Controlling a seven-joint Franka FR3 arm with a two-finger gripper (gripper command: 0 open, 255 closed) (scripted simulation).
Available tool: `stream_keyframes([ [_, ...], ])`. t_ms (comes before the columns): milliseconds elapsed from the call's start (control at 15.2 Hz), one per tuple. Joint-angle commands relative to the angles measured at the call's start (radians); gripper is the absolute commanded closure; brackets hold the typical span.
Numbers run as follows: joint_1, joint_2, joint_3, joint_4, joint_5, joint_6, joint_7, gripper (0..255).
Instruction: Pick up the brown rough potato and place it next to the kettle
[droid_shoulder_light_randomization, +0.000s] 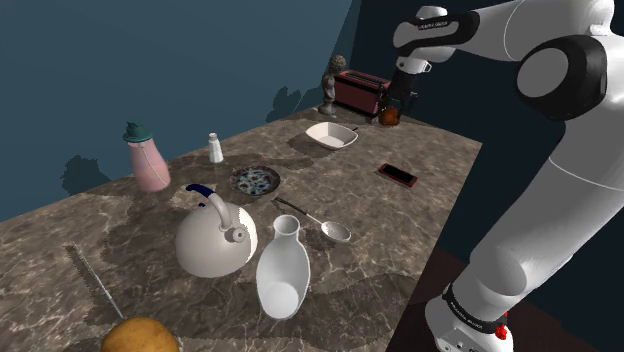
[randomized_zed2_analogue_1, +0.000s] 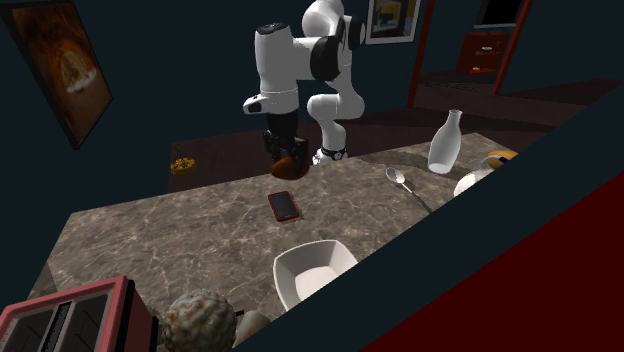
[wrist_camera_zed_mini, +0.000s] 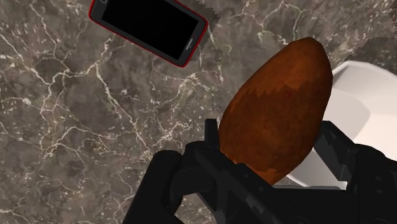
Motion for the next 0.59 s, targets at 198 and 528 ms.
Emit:
stream_keyframes([
  [198, -0.001, -0.002, -0.001, 0.068, -0.002, -0.07, 0.005, 255],
  [528, -0.003, 0.003, -0.002, 0.141, -0.002, -0.138, 0.009, 255],
])
